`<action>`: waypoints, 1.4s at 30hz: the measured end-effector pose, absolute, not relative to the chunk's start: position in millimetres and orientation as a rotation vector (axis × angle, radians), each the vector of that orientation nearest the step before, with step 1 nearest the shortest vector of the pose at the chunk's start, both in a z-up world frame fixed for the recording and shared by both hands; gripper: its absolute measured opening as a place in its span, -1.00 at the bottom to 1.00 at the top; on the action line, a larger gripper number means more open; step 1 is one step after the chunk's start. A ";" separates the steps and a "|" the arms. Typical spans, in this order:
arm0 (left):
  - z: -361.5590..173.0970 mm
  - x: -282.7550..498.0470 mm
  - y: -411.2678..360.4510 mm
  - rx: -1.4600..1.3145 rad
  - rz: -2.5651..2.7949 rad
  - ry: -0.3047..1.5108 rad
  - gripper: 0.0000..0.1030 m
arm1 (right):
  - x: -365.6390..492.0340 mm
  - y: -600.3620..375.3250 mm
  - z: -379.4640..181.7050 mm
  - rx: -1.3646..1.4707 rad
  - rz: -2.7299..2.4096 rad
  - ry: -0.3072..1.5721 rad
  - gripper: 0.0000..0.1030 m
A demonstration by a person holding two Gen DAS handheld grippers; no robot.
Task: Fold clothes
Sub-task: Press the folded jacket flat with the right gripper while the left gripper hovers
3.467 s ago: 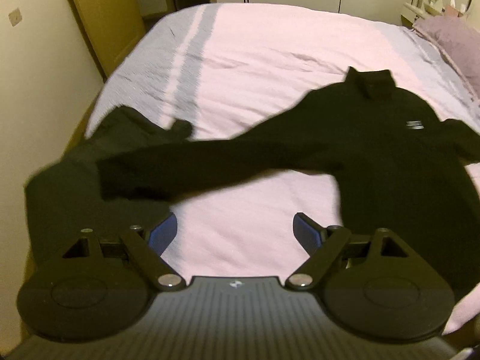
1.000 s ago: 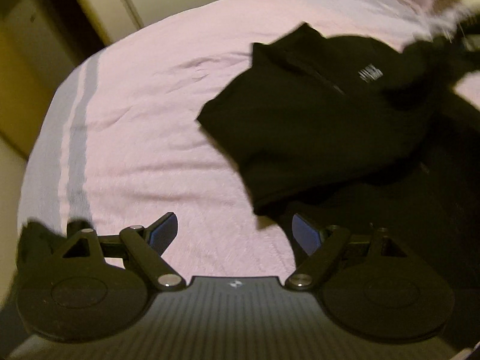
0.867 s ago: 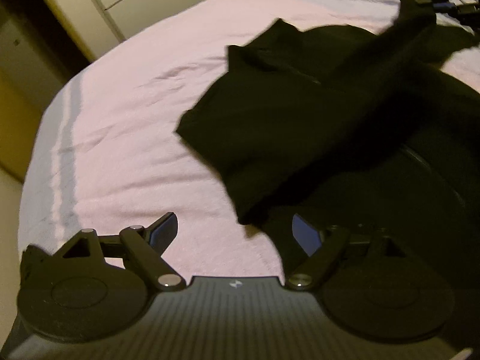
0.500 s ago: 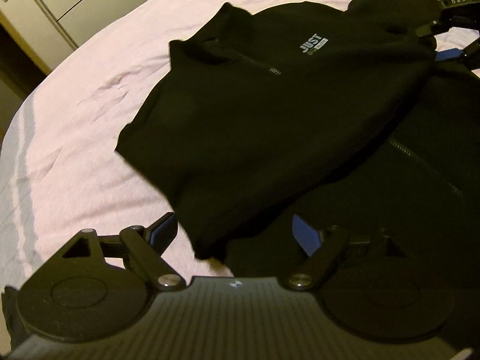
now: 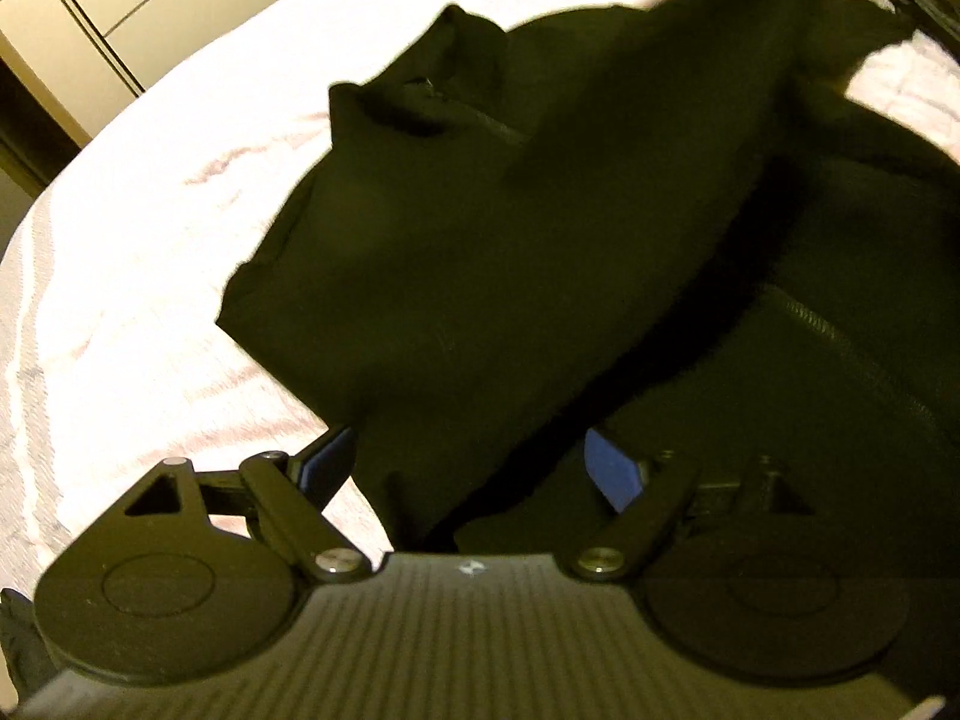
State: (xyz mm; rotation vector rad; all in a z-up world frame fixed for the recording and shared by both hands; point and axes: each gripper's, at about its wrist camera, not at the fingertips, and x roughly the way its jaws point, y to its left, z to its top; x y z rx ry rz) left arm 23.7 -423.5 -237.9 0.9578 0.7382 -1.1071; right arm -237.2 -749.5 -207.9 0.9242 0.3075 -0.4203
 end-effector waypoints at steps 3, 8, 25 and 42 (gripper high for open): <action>-241.7 24.3 -424.3 0.956 -1.107 0.752 0.57 | -241.8 -769.5 -249.7 1.001 -0.549 0.432 -0.49; -240.1 32.9 -420.4 0.903 -1.110 0.782 0.55 | -261.4 -769.1 -273.9 1.053 -0.698 0.507 -0.36; -286.2 85.8 -429.8 0.965 -1.067 0.834 0.02 | -142.8 -658.2 -263.9 0.578 -0.364 0.732 -0.35; -258.8 73.1 -433.4 0.988 -1.078 0.738 0.02 | -176.1 -687.4 -275.1 0.458 -0.461 0.823 -0.35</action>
